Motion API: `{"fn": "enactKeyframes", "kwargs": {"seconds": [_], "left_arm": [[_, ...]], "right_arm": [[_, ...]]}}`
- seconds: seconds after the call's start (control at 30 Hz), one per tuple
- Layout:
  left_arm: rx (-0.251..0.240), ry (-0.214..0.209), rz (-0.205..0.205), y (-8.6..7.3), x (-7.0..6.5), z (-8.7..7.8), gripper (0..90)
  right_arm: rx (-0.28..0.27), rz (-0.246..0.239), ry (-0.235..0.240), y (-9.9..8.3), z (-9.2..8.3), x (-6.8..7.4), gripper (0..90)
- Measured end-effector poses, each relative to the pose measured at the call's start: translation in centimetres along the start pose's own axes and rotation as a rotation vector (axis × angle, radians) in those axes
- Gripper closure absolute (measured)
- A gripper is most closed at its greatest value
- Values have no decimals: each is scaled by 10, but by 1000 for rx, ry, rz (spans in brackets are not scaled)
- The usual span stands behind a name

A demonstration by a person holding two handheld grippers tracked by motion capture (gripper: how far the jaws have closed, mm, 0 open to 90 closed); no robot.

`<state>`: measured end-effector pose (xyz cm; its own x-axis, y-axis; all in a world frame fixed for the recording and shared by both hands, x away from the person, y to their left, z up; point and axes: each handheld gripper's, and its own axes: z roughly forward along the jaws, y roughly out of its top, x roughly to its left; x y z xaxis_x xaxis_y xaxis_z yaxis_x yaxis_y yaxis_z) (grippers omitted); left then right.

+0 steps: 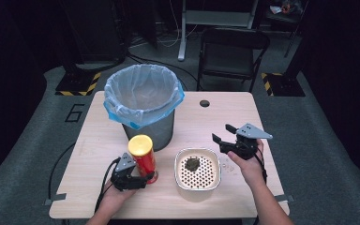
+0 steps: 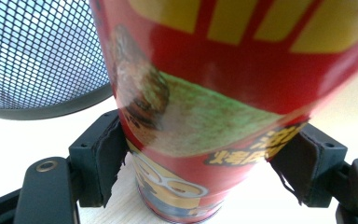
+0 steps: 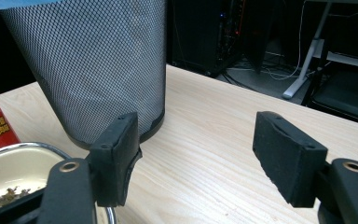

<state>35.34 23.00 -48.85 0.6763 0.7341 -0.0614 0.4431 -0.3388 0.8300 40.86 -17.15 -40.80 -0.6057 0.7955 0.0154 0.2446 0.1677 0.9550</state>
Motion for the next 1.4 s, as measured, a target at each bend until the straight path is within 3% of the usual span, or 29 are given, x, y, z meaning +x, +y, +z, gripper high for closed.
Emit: {"fn": "enactKeyframes", "kwargs": {"seconds": [0.33, 0.6, 0.77, 1.4], "left_arm": [[-7, 17, -8, 9, 0, -11, 234], [-11, 33, -26, 20, -2, -23, 234], [-11, 34, -34, 34, -4, -33, 235], [0, 29, 22, 94, -16, -71, 235]], "right_arm": [[-21, 33, -7, 2, -2, 0, 313], [-11, 9, -13, 0, -2, 3, 314], [-4, 10, -15, -2, -2, 3, 313], [13, 14, -20, -11, -5, 0, 314]]}}
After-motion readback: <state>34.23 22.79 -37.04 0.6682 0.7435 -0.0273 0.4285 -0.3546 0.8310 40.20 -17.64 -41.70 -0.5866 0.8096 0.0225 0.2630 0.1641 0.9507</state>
